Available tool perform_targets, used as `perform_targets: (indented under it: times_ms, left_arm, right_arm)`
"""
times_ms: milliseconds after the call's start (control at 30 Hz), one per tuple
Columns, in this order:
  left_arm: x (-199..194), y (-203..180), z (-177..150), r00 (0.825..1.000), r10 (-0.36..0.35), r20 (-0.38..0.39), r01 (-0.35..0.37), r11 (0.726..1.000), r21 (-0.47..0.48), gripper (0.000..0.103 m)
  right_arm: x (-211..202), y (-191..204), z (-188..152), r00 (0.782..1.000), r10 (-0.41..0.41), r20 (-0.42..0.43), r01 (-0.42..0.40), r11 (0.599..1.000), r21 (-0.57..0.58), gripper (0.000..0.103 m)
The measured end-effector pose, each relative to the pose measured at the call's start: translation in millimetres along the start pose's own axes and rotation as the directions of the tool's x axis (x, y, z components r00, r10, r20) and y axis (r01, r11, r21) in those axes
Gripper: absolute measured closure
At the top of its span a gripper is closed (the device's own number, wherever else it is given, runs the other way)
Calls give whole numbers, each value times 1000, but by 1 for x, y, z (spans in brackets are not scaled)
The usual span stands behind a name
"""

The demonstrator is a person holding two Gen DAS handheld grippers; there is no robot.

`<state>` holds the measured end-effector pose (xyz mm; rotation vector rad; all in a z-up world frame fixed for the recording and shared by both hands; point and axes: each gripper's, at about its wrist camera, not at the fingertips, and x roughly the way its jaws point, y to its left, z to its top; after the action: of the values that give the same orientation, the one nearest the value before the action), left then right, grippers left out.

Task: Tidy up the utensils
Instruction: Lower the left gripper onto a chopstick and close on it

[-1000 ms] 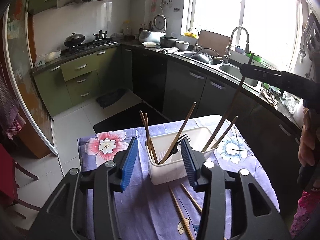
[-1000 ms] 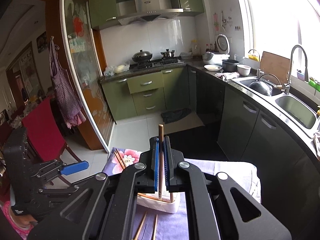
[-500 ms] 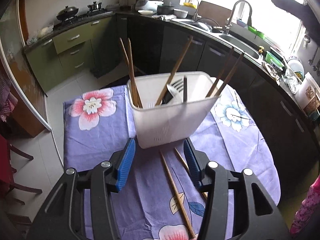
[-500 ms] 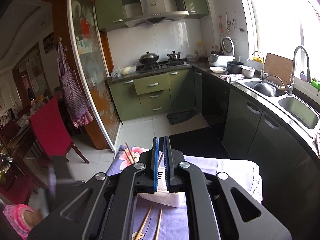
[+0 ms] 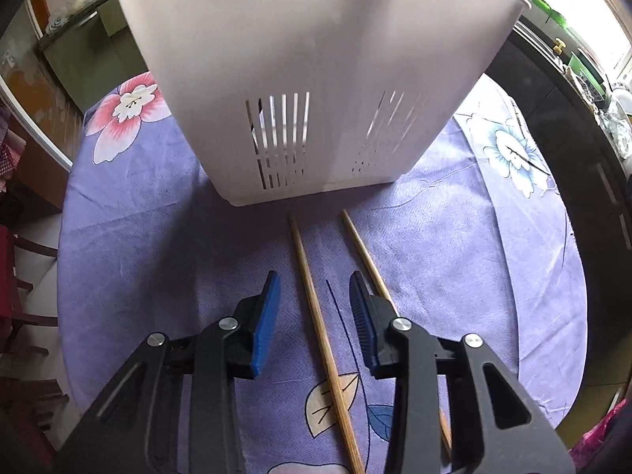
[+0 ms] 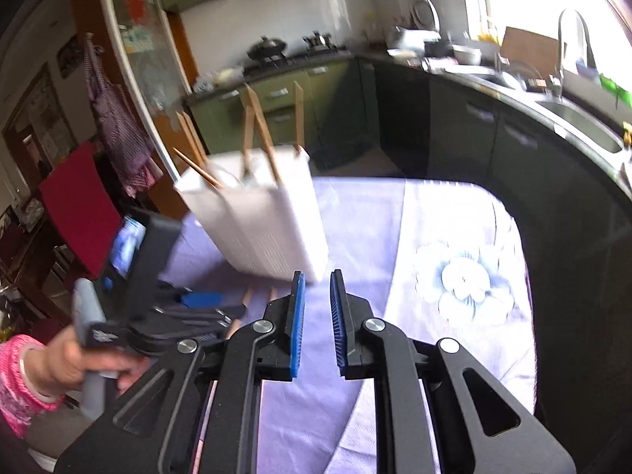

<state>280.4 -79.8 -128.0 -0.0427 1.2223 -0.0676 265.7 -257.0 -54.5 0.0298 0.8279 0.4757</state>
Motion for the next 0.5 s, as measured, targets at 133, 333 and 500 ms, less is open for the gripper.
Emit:
perform_targets:
  times_ms: [133,333,500]
  left_arm:
    - [8,-3,2,999,43,-18,-43,999,6,81]
    - [21,-6,3,997,73,-39,-73,997,-8,83]
    - [22,-17,1,995,100,-18,-100,995,18,96]
  right_arm:
    - [17,-24,-17,999,-11,-42,12,999,40,89]
    - [29,-39,-26,998,-11,-65,15,998,53,82]
    - [37,-39,-22,997,-23,-80,27,998,57,82]
